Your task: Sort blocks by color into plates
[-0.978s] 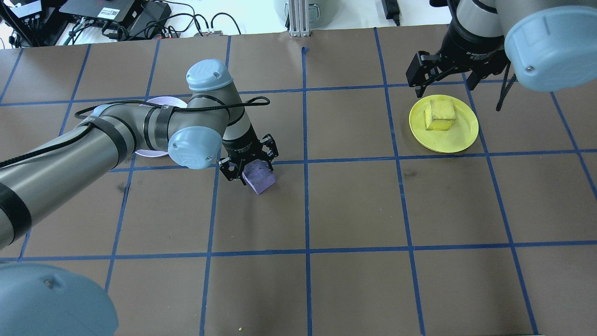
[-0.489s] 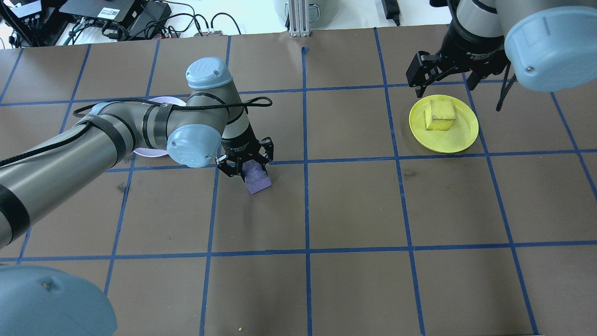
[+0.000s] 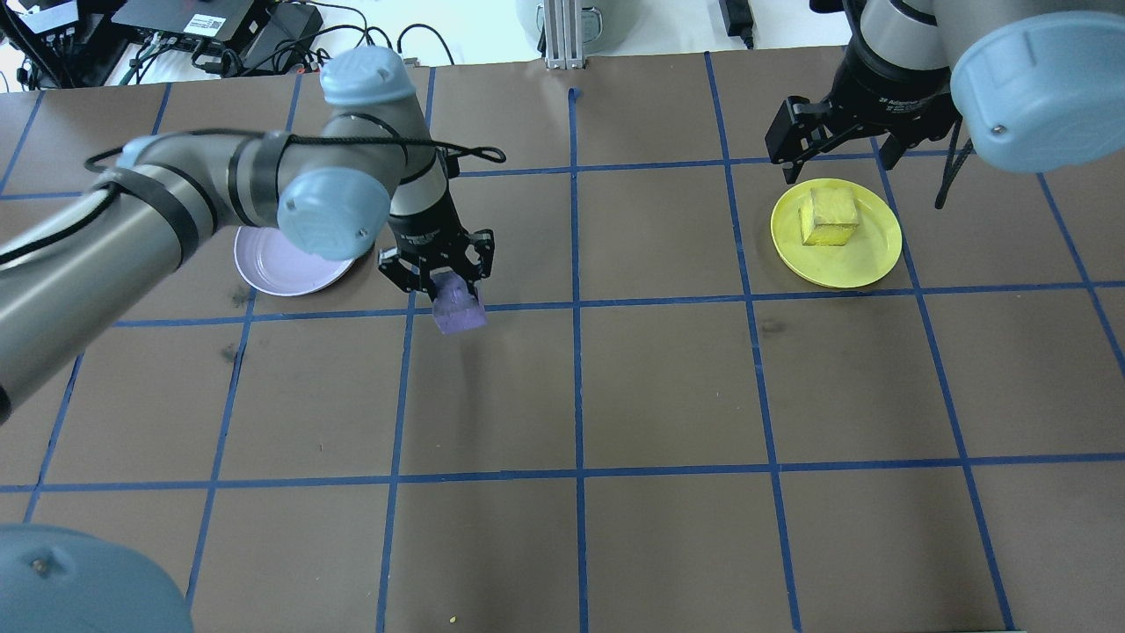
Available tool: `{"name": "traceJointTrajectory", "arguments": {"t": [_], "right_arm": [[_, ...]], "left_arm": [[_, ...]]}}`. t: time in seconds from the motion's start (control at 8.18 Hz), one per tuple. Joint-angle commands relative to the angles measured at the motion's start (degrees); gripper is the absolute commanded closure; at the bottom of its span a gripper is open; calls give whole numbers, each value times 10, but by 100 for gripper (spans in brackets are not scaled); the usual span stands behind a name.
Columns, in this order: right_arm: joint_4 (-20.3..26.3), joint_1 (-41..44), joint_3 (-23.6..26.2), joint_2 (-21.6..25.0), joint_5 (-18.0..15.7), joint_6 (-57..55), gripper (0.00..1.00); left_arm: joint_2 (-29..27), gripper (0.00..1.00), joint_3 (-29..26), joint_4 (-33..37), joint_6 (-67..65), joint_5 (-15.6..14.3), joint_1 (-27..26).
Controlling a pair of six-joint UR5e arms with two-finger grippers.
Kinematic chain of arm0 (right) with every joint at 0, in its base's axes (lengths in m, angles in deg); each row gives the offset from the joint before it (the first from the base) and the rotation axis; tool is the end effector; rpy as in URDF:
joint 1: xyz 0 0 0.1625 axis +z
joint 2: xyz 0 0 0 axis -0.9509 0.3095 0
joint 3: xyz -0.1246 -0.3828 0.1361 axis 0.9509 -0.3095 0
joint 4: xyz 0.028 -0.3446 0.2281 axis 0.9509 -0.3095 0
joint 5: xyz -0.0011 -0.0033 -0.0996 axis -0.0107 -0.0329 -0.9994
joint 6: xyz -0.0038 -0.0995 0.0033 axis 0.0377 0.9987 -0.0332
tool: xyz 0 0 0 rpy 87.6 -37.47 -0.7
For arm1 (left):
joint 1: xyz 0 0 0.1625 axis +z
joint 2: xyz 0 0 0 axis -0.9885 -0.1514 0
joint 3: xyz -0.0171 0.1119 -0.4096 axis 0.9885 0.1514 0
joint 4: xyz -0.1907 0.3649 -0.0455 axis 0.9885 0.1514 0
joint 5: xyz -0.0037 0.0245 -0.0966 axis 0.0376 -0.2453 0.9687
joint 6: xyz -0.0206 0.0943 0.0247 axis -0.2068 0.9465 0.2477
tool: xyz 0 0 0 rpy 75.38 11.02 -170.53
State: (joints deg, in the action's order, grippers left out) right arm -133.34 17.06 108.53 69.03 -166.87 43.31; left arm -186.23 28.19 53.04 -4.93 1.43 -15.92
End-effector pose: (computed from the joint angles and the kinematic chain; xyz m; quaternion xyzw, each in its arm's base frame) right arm 0.1198 -0.5196 0.4713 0.0363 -0.9978 0.0494 0.0265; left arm -0.2136 -0.5589 0.2571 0.0755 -0.9909 -0.1094 0.0218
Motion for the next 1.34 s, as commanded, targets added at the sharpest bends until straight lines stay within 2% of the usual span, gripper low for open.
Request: {"name": "traceJointTrajectory", "arguments": {"t": [0.0,0.12,0.24,0.37,0.49,0.73,1.22], "right_arm": [[2,0,0,0,0,-1,0],[1,-1,0,0,0,0,0],[2,0,0,0,0,0,0],[4,0,0,0,0,0,0],[5,0,1,0,0,0,0],[5,0,1,0,0,-1,0],[2,0,1,-1,-1,1,0]], "left_arm": [[-1,76,-147,135,132,-30,38],[1,76,-170,141,179,-33,73],[0,75,-174,141,246,-56,111],[-8,75,-179,136,319,-60,142],[-13,75,-179,134,340,-62,161],[-29,75,-174,100,382,-69,165],[-90,72,-178,35,383,-65,171]]}}
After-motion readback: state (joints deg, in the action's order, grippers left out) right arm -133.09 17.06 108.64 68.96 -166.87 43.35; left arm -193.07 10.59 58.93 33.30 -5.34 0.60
